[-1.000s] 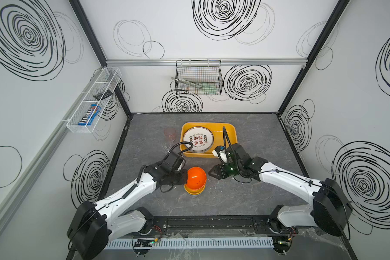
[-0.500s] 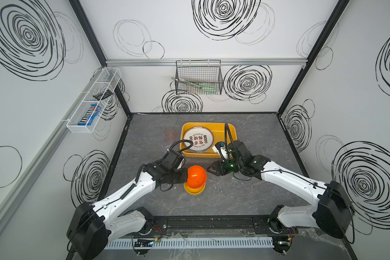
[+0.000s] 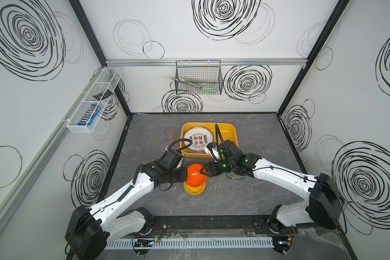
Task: Place the mixed dishes into the plastic bin
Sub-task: 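Pinch the orange bowl rim with the right gripper while the left gripper steadies the stack, then lift the orange bowl with the right gripper toward the yellow bin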
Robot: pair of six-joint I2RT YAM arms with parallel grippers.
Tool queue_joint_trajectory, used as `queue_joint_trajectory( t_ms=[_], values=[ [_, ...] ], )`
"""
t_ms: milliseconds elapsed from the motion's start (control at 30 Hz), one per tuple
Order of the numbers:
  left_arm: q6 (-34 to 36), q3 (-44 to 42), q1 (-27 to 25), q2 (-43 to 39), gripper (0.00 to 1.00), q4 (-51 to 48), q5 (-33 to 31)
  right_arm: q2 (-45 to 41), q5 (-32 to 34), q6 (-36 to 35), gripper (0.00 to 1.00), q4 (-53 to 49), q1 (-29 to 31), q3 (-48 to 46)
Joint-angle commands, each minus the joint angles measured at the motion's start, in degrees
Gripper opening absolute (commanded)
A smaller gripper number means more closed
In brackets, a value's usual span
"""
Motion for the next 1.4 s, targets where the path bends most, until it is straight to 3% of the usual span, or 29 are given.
queue_joint_trajectory(
  t_ms=[0,200,300,667,900,1133,1367],
  values=[
    [0.25,2.49,0.42,-1.52,0.09,1.42,0.33,1.69,0.89,0.75,0.47,-0.10,0.73,2.26],
    [0.07,2.66,0.60,-2.44,0.10,1.26,0.55,3.48,2.31,1.62,0.40,-0.51,0.77,2.84],
    [-0.01,2.84,0.77,-2.82,0.11,1.08,0.74,4.50,3.38,1.84,0.31,-1.49,0.73,3.60],
    [-0.54,2.86,1.76,-4.55,0.25,1.05,1.77,6.49,6.12,2.85,0.08,-4.58,-1.03,6.68],
    [-0.64,2.75,3.13,-6.21,0.36,1.18,2.36,7.40,9.43,0.35,0.04,-9.82,-3.18,11.04],
    [-0.62,2.25,4.93,-8.23,0.60,1.50,3.56,9.49,14.19,-2.40,0.03,-16.73,-6.43,16.95],
    [-0.45,0.75,6.59,-10.22,0.67,4.77,8.42,12.76,17.78,-3.29,0.02,-22.27,-11.67,23.48]
  ],
)
